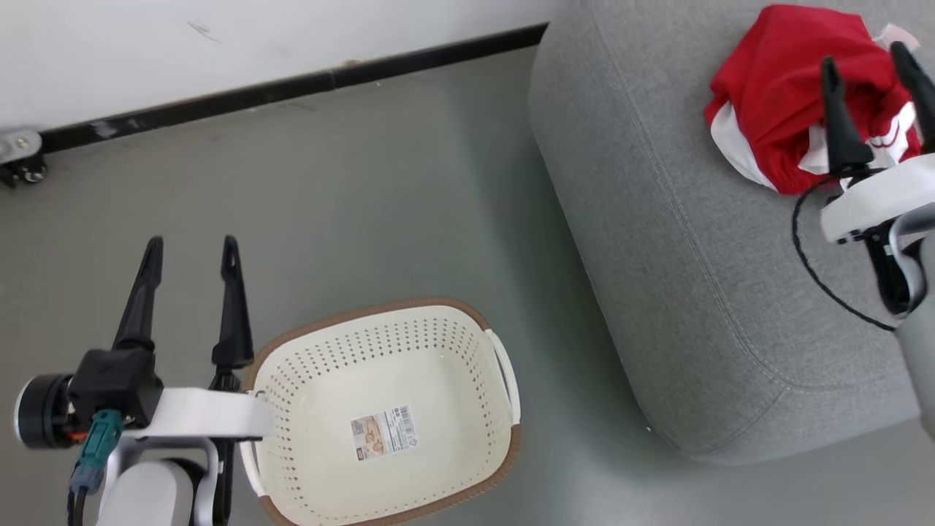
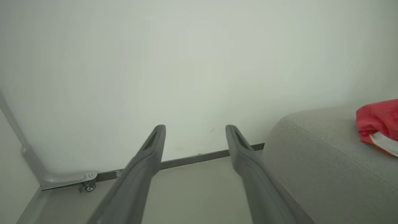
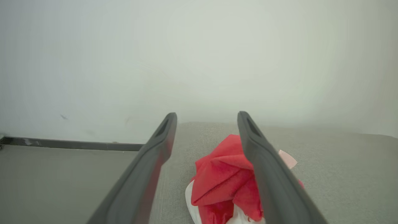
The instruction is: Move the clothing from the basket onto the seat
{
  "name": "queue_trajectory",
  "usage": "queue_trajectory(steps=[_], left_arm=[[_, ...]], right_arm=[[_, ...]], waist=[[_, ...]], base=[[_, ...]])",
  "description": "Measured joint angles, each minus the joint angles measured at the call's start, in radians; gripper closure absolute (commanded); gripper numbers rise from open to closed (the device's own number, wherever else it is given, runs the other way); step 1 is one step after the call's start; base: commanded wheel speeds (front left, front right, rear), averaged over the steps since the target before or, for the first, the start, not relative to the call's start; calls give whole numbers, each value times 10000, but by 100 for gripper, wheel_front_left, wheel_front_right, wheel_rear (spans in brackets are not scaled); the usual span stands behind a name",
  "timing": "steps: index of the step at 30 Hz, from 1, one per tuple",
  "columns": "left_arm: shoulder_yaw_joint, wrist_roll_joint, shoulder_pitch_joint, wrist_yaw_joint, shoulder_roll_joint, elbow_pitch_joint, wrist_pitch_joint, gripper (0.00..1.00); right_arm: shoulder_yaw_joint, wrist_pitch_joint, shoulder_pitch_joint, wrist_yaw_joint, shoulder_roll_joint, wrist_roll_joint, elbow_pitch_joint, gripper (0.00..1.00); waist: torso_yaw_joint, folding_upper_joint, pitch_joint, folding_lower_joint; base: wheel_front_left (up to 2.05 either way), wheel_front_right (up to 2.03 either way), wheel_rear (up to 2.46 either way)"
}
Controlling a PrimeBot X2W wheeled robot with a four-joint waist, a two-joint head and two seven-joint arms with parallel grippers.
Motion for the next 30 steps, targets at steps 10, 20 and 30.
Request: queue_trajectory(steps=[10,20,30], left_arm=[[368,-140,932,295,-148,-59,-12,0],[433,-178,1595,301,-387,-115,-12,0],[155,-230,1901,186,-662,127,-12,0]], right_arm=[[426,-130,1023,0,408,75,-1243,0],[566,-140,2359,0,1085,-257,-2079,0],[171,-142,4056,0,2040,-458,-2821,0]], waist=[[680,0,-763,0],[1328,0,-1441,0],[1781,0,-2158,0]], base=[[0,0,0],[0,0,0],[0,0,0]])
